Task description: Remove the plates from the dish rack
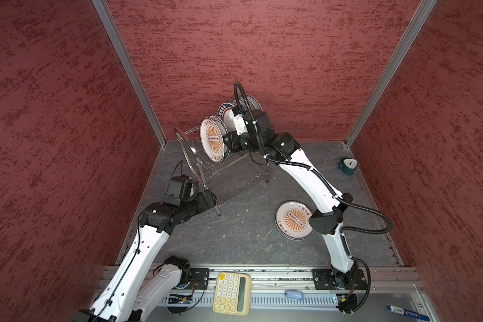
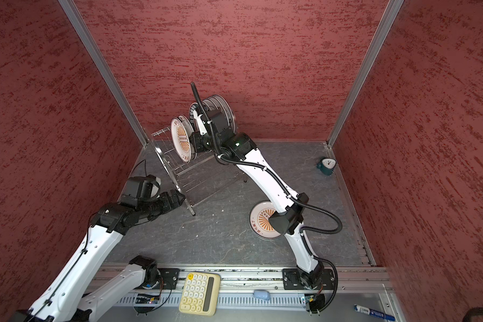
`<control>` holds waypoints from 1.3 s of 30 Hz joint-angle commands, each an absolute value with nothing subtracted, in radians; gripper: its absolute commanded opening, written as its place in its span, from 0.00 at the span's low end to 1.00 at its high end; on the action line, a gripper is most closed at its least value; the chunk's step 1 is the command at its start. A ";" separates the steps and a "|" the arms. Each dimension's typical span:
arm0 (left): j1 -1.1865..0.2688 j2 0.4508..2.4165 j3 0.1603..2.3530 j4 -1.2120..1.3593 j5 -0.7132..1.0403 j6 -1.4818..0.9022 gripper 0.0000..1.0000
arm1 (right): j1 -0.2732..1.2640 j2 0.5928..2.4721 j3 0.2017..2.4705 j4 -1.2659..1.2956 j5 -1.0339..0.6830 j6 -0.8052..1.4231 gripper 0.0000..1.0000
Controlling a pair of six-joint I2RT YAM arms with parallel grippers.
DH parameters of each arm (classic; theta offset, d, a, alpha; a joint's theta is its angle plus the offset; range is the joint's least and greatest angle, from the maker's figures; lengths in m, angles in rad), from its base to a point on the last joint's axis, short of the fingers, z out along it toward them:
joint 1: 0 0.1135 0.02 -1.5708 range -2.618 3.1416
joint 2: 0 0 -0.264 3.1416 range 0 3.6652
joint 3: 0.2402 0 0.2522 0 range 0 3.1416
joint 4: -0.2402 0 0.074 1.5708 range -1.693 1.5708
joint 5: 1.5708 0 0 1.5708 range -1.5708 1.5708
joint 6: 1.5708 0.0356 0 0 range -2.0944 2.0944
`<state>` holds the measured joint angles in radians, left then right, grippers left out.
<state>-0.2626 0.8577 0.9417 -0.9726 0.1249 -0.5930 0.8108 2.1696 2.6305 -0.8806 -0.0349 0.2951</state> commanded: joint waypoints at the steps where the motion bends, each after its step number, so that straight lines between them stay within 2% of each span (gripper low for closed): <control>1: -0.254 0.848 0.936 -0.983 0.112 -0.588 1.00 | 0.838 2.180 2.667 -0.884 0.085 0.258 0.33; 16: -0.254 0.842 0.936 -0.978 0.115 -0.586 0.99 | 0.862 2.157 2.652 -0.830 0.149 0.219 0.04; 22: -0.254 0.852 0.936 -0.974 0.119 -0.584 0.99 | 0.862 2.122 2.649 -0.791 0.175 0.189 0.00; 30: -0.254 0.843 0.936 -0.983 0.118 -0.586 0.99 | 0.864 2.063 2.646 -0.711 0.189 0.123 0.00; 39: -0.255 0.826 0.924 -0.994 0.113 -0.594 1.00 | 0.864 2.007 2.644 -0.663 0.291 0.030 0.00</control>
<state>-0.2619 0.8364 0.9367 -0.9806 0.1242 -0.5934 0.8570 2.0636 2.6301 -0.7506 0.2382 0.0849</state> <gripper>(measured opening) 0.995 0.084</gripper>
